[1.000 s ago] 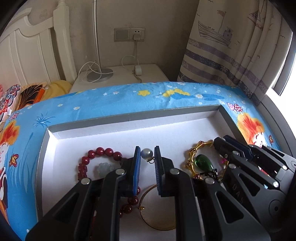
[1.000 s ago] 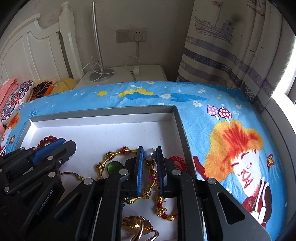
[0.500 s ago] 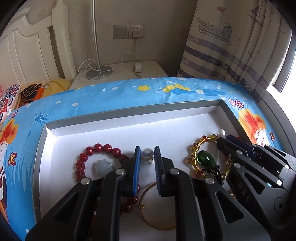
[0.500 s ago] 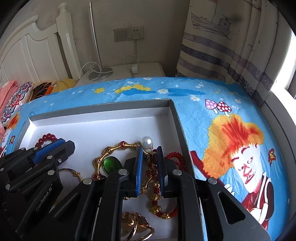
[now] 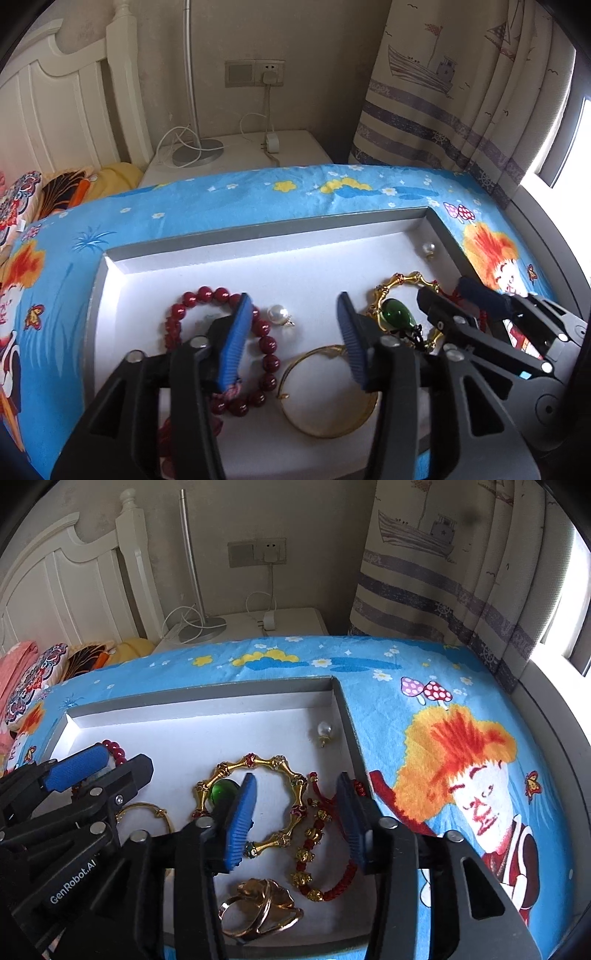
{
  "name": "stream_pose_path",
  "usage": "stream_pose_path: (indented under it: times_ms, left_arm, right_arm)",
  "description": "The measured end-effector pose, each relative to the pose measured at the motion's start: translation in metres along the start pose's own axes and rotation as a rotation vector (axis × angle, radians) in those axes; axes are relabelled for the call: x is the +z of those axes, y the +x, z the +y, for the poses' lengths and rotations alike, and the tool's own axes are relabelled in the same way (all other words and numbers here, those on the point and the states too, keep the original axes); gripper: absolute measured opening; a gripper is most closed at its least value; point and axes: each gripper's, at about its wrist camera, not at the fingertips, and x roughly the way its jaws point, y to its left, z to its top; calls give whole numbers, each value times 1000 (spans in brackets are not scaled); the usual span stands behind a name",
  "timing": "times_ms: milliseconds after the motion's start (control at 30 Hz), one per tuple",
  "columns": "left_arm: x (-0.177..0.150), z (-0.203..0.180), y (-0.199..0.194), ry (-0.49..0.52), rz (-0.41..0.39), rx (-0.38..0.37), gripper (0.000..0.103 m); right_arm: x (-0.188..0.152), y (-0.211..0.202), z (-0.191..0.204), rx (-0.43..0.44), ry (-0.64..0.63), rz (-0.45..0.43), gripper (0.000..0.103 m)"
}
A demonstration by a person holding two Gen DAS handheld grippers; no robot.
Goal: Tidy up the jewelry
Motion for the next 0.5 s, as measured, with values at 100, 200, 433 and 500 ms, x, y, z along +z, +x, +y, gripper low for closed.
stream_pose_path:
  times_ms: [100, 200, 433, 500]
  left_arm:
    - [-2, 4, -6, 1, 4, 3, 59]
    - [-7, 11, -15, -24, -6, -2, 69]
    - [-22, 25, -34, -66, -14, 5, 94]
    - [-25, 29, -44, -81, -35, 20, 98]
  right_arm:
    - [-1, -8, -2, 5, 6, -9, 49]
    - [-3, -13, -3, 17, 5, -6, 52]
    - [-10, -36, -10, 14, 17, -37, 68]
    - [-13, -41, -15, 12, 31, -39, 70]
